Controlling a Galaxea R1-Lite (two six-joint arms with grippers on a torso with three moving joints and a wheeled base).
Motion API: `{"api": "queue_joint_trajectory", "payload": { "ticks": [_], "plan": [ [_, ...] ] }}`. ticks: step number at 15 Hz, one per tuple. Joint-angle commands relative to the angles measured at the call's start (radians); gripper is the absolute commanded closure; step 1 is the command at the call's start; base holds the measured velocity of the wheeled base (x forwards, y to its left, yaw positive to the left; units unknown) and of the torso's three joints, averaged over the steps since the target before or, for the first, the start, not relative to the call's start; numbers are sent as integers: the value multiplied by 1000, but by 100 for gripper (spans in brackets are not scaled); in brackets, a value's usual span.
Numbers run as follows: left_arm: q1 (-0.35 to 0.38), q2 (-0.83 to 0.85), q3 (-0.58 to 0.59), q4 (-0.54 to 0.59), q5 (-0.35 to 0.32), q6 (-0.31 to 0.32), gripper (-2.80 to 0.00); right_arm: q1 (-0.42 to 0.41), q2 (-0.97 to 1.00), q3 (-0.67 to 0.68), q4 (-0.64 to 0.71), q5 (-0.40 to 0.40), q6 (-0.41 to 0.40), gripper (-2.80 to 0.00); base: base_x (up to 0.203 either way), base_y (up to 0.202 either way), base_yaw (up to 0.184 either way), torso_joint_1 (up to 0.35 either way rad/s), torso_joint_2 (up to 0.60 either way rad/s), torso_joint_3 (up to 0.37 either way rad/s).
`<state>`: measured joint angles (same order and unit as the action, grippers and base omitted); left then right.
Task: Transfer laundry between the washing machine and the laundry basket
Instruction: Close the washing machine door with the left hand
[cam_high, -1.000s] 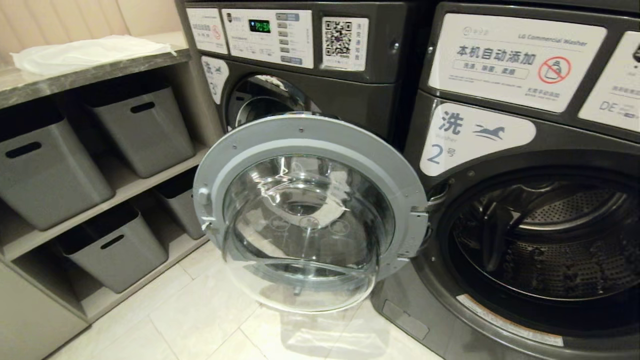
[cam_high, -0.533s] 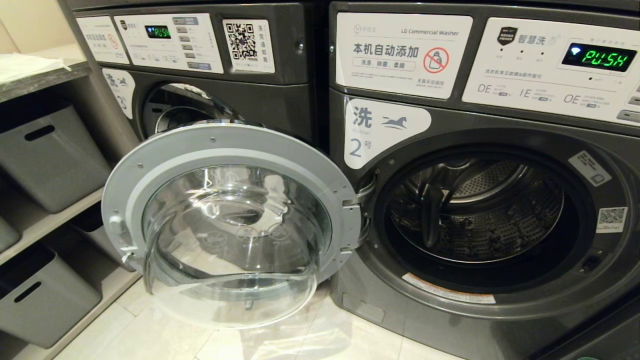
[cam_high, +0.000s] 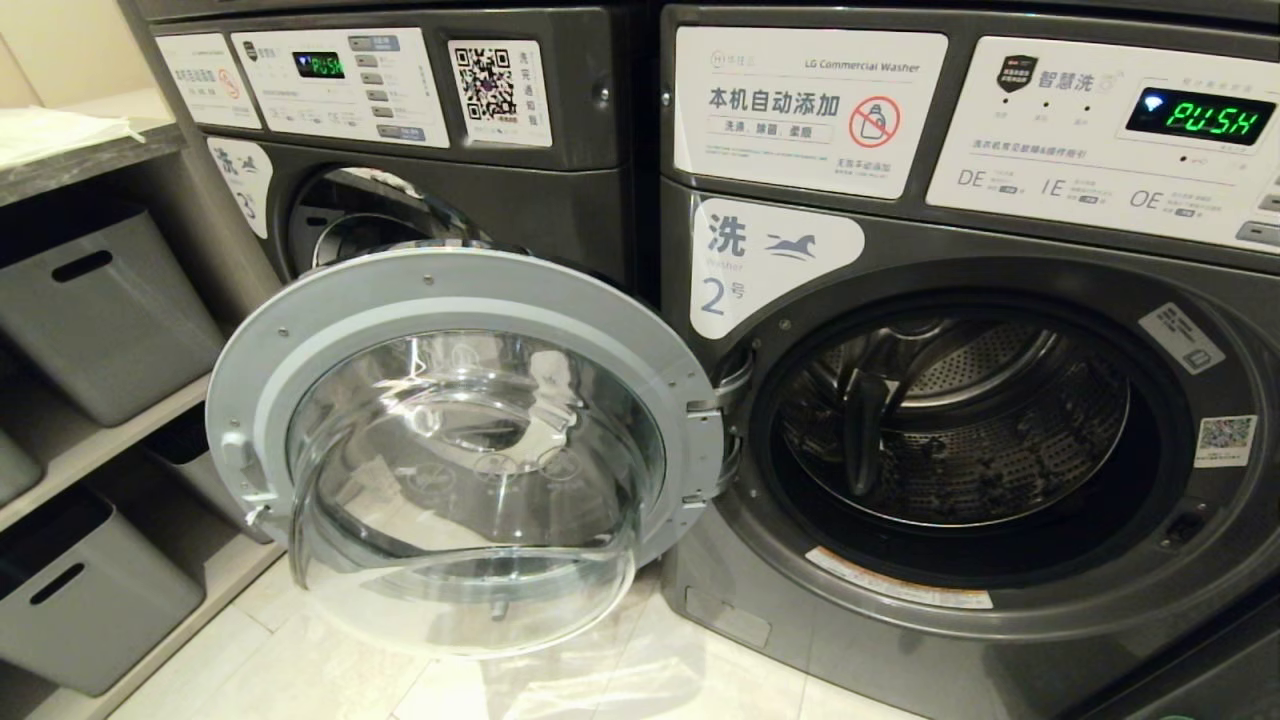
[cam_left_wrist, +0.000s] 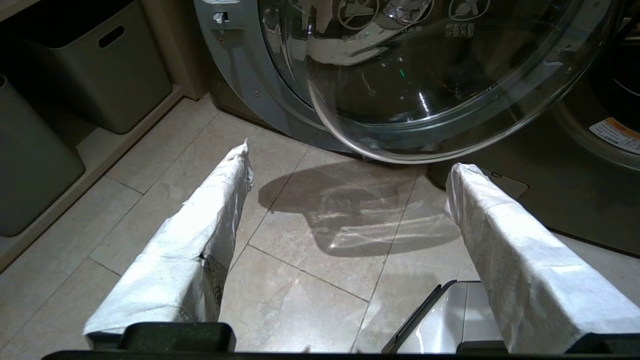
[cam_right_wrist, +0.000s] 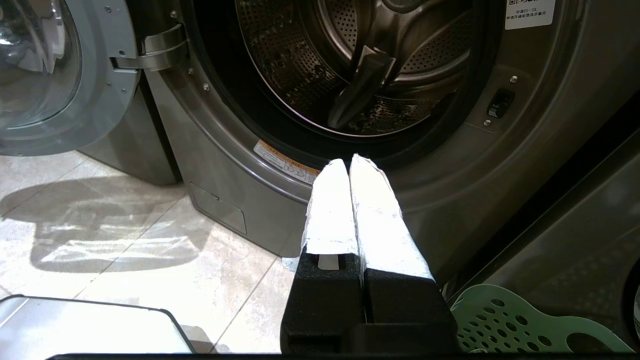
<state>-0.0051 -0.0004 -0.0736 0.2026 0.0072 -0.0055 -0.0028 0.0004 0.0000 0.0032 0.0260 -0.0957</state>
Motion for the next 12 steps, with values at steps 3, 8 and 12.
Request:
{"api": "queue_joint_trajectory", "payload": {
  "ticks": [3, 8, 12],
  "plan": [
    [1, -1, 0, 1, 0, -1, -280, 0, 0, 0, 1, 0, -1, 0, 0, 0, 0, 0, 0, 0],
    [1, -2, 0, 1, 0, -1, -280, 0, 0, 0, 1, 0, -1, 0, 0, 0, 0, 0, 0, 0],
    [1, -1, 0, 1, 0, -1, -280, 0, 0, 0, 1, 0, -1, 0, 2, 3, -47, 1, 1, 1]
  ]
}}
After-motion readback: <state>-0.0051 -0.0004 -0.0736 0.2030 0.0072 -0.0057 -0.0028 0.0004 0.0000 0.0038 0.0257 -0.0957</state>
